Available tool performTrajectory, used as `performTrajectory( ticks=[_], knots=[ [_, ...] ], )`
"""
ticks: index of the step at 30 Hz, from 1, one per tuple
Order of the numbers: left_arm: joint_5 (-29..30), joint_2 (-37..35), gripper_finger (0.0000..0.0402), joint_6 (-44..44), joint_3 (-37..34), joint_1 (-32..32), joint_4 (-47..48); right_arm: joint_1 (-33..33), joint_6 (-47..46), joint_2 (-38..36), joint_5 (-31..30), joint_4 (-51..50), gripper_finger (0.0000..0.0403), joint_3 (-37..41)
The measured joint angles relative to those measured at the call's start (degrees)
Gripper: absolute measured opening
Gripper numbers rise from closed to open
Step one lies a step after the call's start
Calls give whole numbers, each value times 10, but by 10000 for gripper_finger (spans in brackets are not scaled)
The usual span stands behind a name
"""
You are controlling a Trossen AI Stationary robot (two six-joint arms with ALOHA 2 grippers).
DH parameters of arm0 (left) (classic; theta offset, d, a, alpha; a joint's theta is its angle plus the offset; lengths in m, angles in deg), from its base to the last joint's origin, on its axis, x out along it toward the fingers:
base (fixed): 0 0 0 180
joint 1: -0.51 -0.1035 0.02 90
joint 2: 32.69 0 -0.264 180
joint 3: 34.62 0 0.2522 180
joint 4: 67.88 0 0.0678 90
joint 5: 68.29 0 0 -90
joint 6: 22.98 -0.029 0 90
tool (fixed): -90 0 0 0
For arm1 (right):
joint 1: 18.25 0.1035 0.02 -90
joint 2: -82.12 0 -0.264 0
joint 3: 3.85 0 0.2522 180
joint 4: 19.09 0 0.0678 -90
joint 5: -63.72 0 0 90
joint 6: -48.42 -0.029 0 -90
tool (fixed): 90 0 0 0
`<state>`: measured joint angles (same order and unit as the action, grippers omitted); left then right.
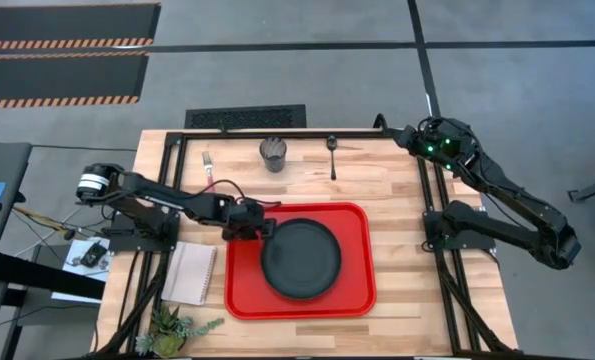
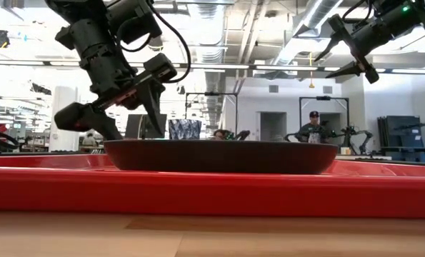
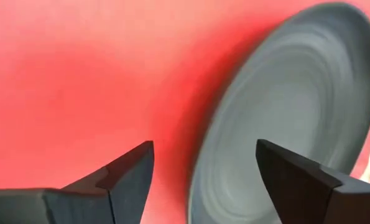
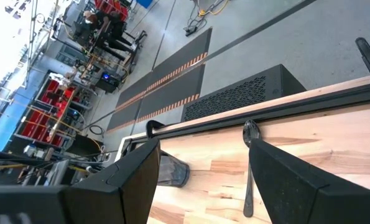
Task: Pick and place plate/cup/fork/spoon on tray
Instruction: Put the black cup on the orange serving tray to the top left of the black plate
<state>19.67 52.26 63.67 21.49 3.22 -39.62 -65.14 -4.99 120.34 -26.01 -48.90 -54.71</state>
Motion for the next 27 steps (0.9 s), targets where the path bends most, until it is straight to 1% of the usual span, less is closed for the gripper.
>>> performTrajectory(
  ticks=[5, 10, 12, 14, 17, 20, 25, 27],
  knots=[
    [16, -24, 270, -18, 0, -16, 12, 0, 0, 0, 0, 0, 270, 0],
    [24, -60, 267, -96, 0, -48, 16, 0, 0, 0, 0, 0, 270, 0],
    [24, -79, 262, -111, 0, -68, 20, 0, 0, 0, 0, 0, 270, 0],
    [35, -101, 257, -112, 0, -94, 32, 0, 0, 0, 0, 0, 270, 0],
    [68, -129, 251, -125, 0, -143, 44, 0, 0, 0, 0, 0, 270, 0],
    [78, -143, 248, -154, 0, -200, 27, 0, -1, 0, 0, 0, 270, 0],
    [34, -136, 247, -203, 0, -293, -36, 0, -3, 0, 0, -1, 270, 0],
    [24, -136, 247, -222, 0, -323, -39, 0, -5, 0, 0, -2, 270, 0]
  ],
)
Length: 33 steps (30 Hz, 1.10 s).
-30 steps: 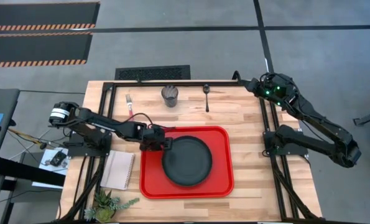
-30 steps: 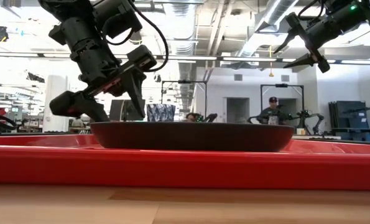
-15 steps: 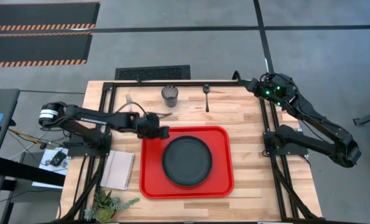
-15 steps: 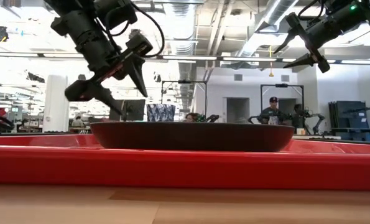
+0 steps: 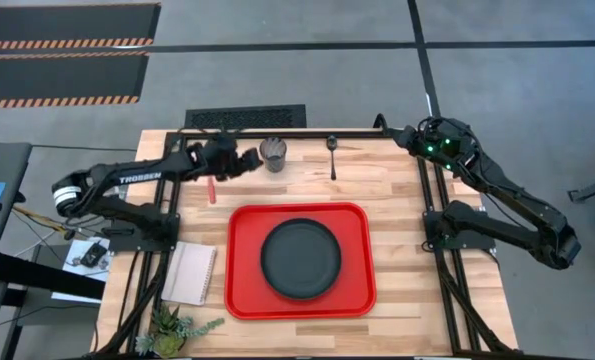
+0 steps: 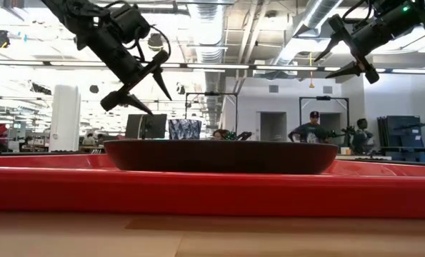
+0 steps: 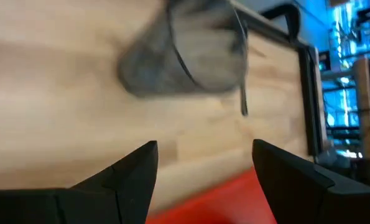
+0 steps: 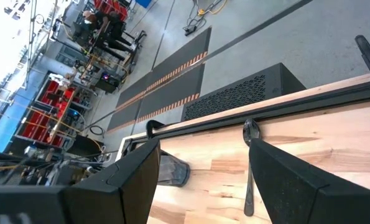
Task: Pick and place plate/cup/fork/spoon on tray
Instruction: Put the black cup on the orange serving tray to the top left of the black plate
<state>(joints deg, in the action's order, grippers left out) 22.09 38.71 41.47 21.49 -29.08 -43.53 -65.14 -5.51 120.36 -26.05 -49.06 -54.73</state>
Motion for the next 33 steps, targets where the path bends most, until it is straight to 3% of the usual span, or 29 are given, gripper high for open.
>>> performTrajectory(
  ticks=[6, 13, 20, 25, 28, 30, 33],
  knots=[
    [-18, 0, 250, -37, 0, -67, -5, 0, 1, 0, -2, 0, 270, 0],
    [-38, 0, 255, -30, 0, -95, -24, -1, 4, 0, -2, 0, 270, 0],
    [-106, 0, 254, 50, 3, -95, -200, -1, 4, 0, -2, 0, 270, 0],
    [-150, 0, 254, 26, 53, -90, -340, -1, 4, 0, -2, -1, 270, 0],
    [-143, 0, 254, 24, 94, -88, -452, -1, 4, 0, -2, 0, 270, 0],
    [-106, -1, 254, -14, 133, -91, -510, -1, 4, 0, -2, -1, 270, 0],
    [-66, -1, 254, -104, 212, -99, -505, -1, 4, 0, -3, -1, 270, 0]
  ],
)
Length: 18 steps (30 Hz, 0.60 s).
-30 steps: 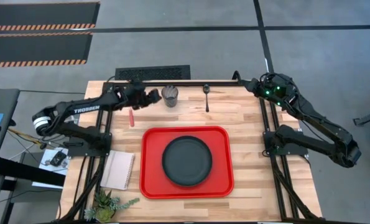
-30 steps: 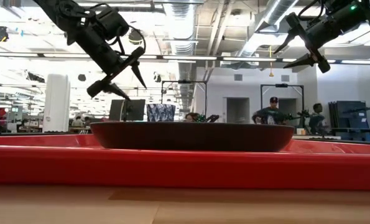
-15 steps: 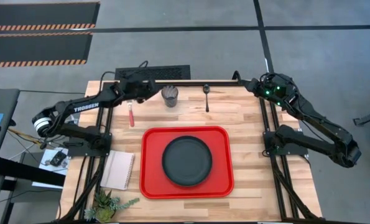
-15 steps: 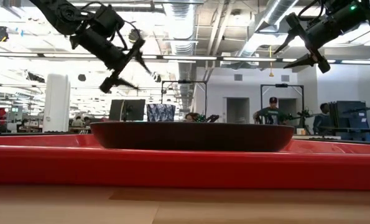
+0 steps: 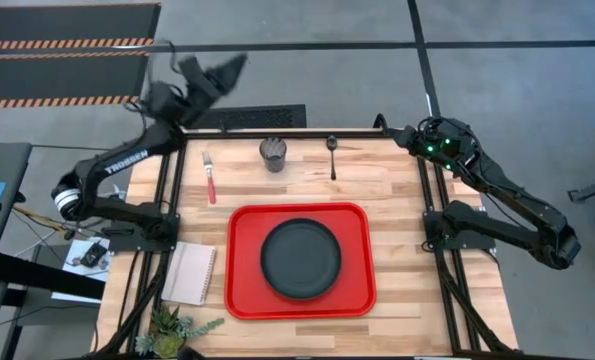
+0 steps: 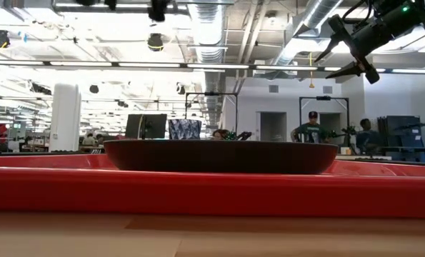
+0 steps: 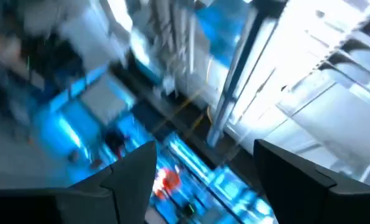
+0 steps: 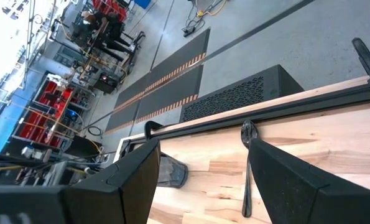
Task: Pick and place plate/cup/fork/spoon on tray
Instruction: Put the black cup on the orange serving tray to the top left of the black plate
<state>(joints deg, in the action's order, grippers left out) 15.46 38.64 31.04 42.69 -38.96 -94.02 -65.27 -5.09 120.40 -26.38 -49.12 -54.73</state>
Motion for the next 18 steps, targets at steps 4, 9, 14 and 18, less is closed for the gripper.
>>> performTrajectory(
  ticks=[4, 9, 14, 18],
  knots=[
    [-2, 6, 254, -81, 174, -31, 292, 0, 0, 0, 0, 0, 270, 0],
    [134, 88, 254, -200, 372, -40, 675, 0, -3, 0, 0, 0, 270, 0],
    [60, 153, 254, -180, 402, -60, 789, 0, -4, 0, -1, 1, 270, 0],
    [28, 203, 254, -182, 380, -62, 870, 0, -5, 0, -1, 1, 270, 0]
  ],
)
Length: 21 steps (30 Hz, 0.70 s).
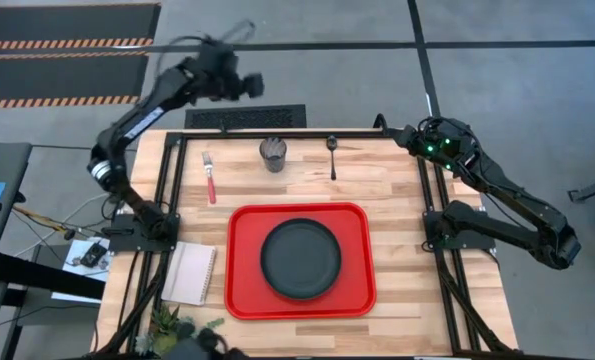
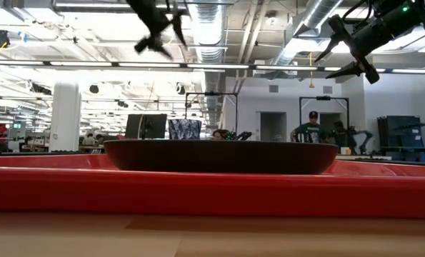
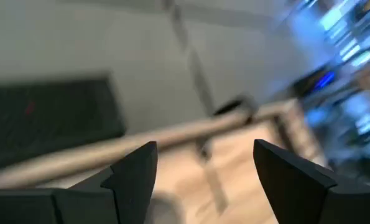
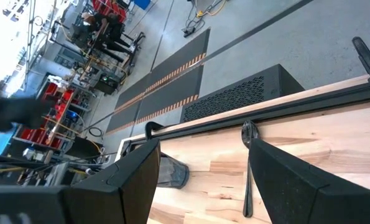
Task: Pick and place plate/cup/fork/spoon on tray
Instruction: Put the black cup on the orange serving tray to the top left of the black plate
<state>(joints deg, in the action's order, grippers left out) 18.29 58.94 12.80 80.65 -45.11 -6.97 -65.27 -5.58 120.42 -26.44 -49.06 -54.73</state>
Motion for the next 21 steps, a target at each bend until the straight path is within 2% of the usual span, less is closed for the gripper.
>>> performTrajectory(
  ticks=[4, 9, 16, 21],
  knots=[
    [5, 15, 254, 0, -40, 9, 5, 0, 0, 0, 0, 0, 270, 0],
    [1, 6, 254, 13, -137, 30, -23, 0, -1, 0, 0, 0, 270, 0],
    [-3, -46, 254, 68, -308, 48, -107, 0, -1, 0, 0, 0, 270, 0],
    [-18, -50, 254, 101, -364, 60, -154, 0, -1, 0, 0, 0, 270, 0]
  ],
)
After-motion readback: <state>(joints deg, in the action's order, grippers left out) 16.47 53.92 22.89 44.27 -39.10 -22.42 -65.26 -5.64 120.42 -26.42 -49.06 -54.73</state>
